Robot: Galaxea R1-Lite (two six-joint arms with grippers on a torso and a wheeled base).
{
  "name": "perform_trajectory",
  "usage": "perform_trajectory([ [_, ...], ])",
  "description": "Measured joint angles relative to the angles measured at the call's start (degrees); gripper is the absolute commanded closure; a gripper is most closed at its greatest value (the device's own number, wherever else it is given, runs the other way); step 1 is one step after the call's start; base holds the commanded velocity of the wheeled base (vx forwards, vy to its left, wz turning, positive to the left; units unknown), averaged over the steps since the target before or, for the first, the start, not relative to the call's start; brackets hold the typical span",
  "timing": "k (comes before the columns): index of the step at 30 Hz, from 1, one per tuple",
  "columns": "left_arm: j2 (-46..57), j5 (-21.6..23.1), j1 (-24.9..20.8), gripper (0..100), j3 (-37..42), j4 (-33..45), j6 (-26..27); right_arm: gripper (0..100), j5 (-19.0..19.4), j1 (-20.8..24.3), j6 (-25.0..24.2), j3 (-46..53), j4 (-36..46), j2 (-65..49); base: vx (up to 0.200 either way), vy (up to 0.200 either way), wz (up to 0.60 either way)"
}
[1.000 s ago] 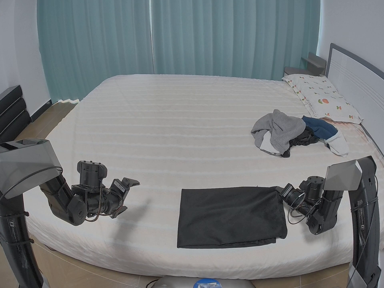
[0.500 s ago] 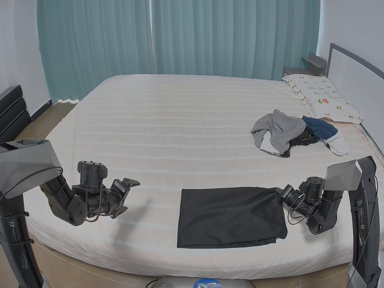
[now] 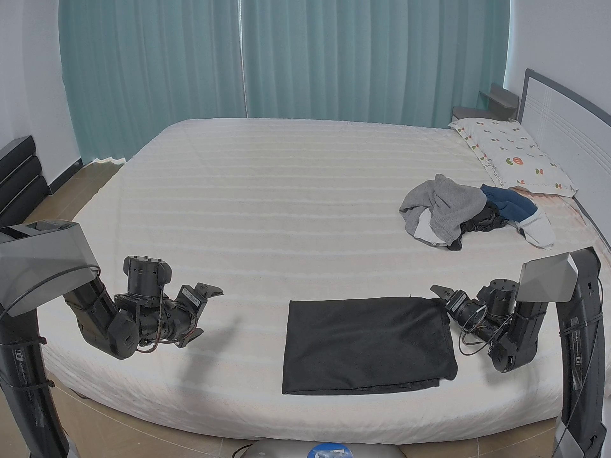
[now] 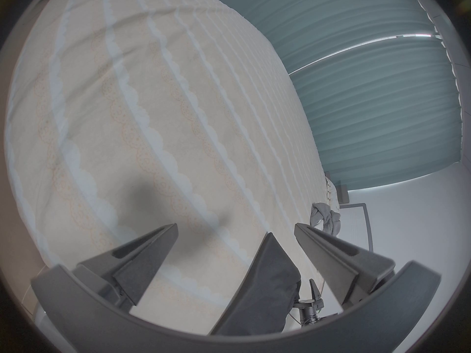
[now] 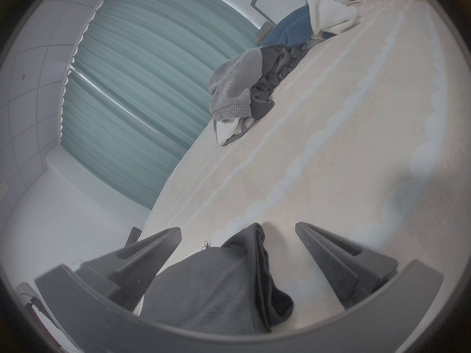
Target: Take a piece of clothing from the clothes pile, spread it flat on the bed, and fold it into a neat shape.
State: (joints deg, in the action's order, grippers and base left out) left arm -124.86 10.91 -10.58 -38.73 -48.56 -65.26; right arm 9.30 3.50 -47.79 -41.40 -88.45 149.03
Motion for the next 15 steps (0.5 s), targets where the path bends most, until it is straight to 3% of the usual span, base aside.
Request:
perform_trajectory([
  [8, 0.22, 0.04, 0.06, 0, -0.33, 0.35, -0.49, 0, -0.11, -2.05, -1.01, 0.44, 0.24, -0.71, -0.200, 0.000, 0.00],
  [15, 0.33, 0.09, 0.13, 0, -0.33, 0.04, -0.49, 0, -0.16, -2.18, -1.50, 0.52, 0.32, -0.84, 0.000, 0.000, 0.00],
])
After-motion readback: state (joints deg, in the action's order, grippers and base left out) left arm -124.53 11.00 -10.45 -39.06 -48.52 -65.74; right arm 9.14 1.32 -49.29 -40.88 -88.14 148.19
